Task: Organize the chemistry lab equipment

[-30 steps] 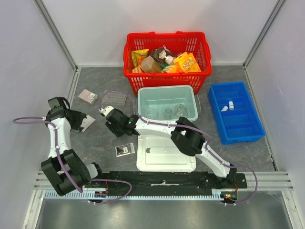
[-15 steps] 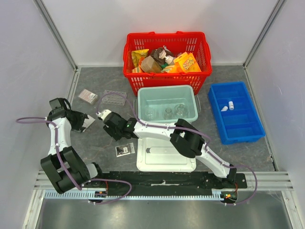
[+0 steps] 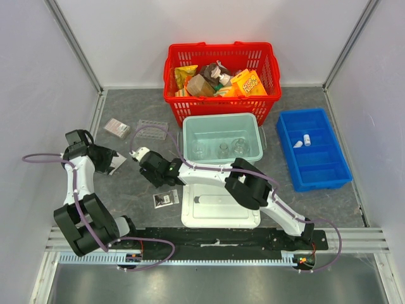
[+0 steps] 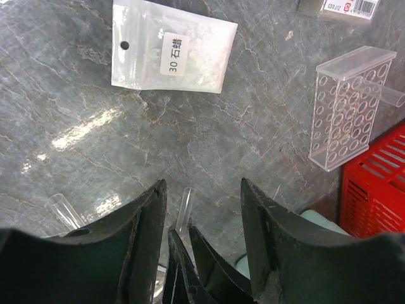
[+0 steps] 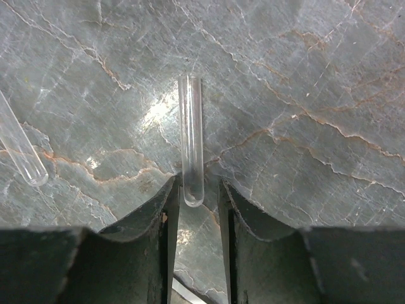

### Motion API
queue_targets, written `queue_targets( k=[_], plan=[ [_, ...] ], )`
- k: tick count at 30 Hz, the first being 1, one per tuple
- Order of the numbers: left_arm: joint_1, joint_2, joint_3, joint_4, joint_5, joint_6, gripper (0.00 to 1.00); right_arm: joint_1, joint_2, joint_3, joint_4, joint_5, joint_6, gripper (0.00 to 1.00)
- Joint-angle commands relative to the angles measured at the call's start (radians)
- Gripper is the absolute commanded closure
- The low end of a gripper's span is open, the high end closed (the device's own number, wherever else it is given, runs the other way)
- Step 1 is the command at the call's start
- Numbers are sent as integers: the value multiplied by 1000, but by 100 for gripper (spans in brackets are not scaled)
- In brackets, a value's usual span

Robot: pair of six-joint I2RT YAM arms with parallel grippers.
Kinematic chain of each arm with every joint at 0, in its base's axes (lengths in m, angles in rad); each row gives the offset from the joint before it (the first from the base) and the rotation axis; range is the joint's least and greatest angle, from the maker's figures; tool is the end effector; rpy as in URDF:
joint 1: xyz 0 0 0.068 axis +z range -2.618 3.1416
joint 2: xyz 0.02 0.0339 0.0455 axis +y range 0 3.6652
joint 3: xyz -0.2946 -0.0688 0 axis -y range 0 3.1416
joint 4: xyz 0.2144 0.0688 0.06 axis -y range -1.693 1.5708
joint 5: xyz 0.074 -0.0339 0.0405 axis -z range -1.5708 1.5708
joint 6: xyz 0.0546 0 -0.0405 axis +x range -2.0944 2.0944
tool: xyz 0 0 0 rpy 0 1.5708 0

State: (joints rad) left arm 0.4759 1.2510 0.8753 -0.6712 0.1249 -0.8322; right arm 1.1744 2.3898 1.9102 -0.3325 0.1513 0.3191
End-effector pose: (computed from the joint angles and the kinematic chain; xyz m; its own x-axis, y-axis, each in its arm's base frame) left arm 0.1924 0.0915 0.2593 -0.2230 -0.9403 -0.2570 -0.8378 0.3197 -0.4425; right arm 0.2165 0.4960 0.1761 -0.5396 -0.4859 -0.6876 -0.7400 0.6633 0.1120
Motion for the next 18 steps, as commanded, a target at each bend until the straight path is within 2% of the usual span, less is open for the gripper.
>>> queue_targets(
  k=[1,4,7,14,18],
  plan=[
    [1,18,-18,70,86,73,44,7,16,-28,30,21,-9,66],
    [1,7,-36,117,159,99,44,5,5,-34,35,21,-15,76],
    [-6,-2,-48,159,225,136,44,5,-35,-57,58,19,-12,81],
    [-65,-1,-32,197,341,240,45,-4,-231,-233,237,39,-9,83],
    [-135,-2,11,197,432,281,46,-18,-355,-344,358,68,-29,83]
  ],
)
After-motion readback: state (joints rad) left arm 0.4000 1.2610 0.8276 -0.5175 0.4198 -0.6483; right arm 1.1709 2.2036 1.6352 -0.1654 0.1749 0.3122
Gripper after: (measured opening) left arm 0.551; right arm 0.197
